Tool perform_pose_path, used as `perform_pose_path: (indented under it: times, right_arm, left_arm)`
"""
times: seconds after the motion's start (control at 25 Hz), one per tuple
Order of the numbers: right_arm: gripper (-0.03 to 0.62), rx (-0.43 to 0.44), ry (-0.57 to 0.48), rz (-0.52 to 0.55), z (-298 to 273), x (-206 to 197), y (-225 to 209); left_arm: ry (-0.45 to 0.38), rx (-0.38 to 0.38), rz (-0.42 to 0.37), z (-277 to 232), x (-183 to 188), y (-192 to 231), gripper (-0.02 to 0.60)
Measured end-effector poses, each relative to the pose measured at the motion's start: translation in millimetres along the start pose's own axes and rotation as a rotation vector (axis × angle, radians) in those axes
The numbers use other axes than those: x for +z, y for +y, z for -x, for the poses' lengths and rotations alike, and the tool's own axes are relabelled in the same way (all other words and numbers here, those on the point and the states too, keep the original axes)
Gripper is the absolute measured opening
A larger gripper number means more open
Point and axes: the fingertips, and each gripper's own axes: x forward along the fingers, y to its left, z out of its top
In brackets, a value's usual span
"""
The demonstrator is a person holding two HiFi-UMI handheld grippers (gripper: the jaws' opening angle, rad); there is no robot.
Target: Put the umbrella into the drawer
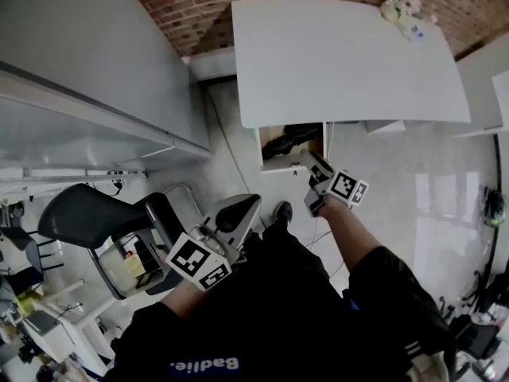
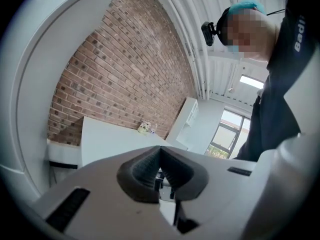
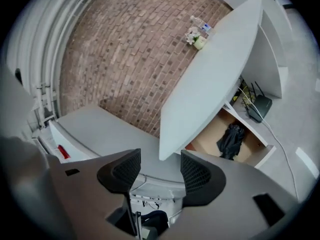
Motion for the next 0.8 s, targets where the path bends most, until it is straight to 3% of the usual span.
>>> perform_pose_path:
  times: [0.24, 0.48, 0.8]
  right_arm:
    - [0.169, 0.104, -0.043, 0.152, 53.0, -7.9, 88.9]
    - [0.086, 0.134, -0.067, 0.314, 88.8, -17.8, 142.5]
    - [0.040, 0.157, -0.071, 0.634, 116.2, -26.5, 206.8]
  left_arm:
    - [-0.016, -0.047, -0.029, 17.6, 11.2, -3.5, -0.003]
    - [-0.010, -0.107, -0.054, 23.0, 18.3, -10.4, -0.003]
    - [-0.013, -0.180, -0.089, 22.4, 28.5, -20.4, -0.003]
